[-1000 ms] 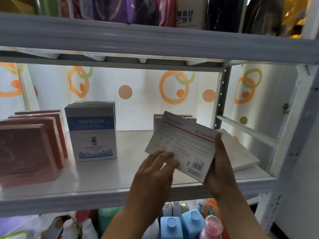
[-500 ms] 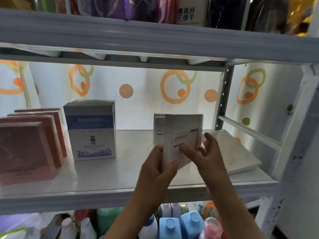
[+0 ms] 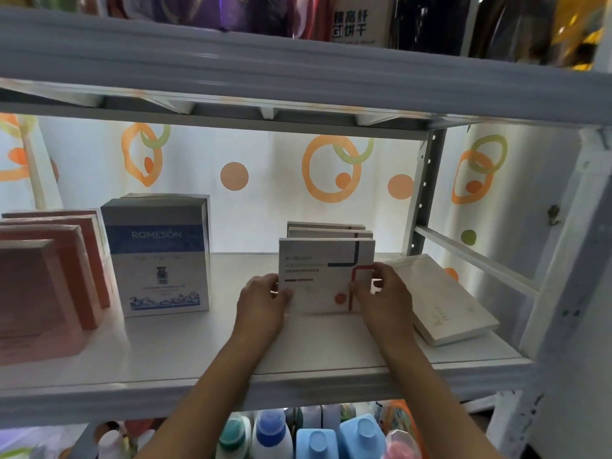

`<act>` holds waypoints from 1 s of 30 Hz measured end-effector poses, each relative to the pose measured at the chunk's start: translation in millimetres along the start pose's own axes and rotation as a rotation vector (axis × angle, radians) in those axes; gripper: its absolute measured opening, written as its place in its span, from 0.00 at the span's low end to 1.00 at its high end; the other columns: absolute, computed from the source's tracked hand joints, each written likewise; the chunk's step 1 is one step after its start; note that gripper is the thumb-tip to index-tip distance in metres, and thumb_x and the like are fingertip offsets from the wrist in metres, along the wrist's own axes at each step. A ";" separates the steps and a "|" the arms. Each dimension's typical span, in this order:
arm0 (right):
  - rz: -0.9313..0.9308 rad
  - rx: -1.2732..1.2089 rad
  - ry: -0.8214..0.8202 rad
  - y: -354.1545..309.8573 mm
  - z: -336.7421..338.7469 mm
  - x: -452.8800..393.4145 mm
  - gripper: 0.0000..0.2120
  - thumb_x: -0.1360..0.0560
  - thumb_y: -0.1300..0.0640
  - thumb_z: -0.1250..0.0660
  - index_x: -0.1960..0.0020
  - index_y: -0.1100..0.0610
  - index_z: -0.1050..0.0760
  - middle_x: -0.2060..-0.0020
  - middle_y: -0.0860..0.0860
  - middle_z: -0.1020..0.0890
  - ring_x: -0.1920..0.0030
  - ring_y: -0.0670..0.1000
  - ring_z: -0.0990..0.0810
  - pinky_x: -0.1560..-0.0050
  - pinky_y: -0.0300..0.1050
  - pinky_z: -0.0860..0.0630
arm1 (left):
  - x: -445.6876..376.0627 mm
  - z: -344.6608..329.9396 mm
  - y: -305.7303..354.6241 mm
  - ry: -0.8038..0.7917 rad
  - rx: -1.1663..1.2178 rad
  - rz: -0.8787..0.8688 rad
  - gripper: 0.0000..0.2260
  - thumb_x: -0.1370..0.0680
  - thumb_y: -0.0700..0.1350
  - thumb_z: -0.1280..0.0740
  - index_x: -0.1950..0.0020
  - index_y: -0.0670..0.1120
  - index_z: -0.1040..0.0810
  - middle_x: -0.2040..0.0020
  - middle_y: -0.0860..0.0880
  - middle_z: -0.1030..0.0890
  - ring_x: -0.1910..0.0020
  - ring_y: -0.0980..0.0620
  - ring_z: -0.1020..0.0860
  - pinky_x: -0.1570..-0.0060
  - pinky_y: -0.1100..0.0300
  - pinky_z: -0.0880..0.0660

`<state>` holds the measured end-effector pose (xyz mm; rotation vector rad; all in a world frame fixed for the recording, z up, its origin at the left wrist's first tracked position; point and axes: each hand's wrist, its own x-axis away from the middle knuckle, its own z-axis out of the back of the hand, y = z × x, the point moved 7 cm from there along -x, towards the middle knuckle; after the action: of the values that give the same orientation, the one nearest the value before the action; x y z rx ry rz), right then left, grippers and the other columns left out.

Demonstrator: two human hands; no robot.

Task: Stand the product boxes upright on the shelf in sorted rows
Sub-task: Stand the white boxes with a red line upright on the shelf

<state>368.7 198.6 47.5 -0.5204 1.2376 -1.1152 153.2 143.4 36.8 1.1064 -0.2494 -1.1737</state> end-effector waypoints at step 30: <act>-0.128 0.044 -0.009 3.9 1.5 3.5 0.23 0.24 0.56 0.29 0.31 0.57 0.29 0.37 0.54 0.21 0.37 0.55 0.23 0.45 0.43 0.29 | 1.5 -20.9 -0.7 -0.140 0.014 -0.038 0.21 0.21 0.44 0.33 0.29 0.46 0.33 0.32 0.46 0.25 0.37 0.45 0.25 0.47 0.62 0.31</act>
<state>371.3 196.9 43.0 -0.5774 1.1830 -1.2439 167.5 153.9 25.5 1.0459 -0.3459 -1.2873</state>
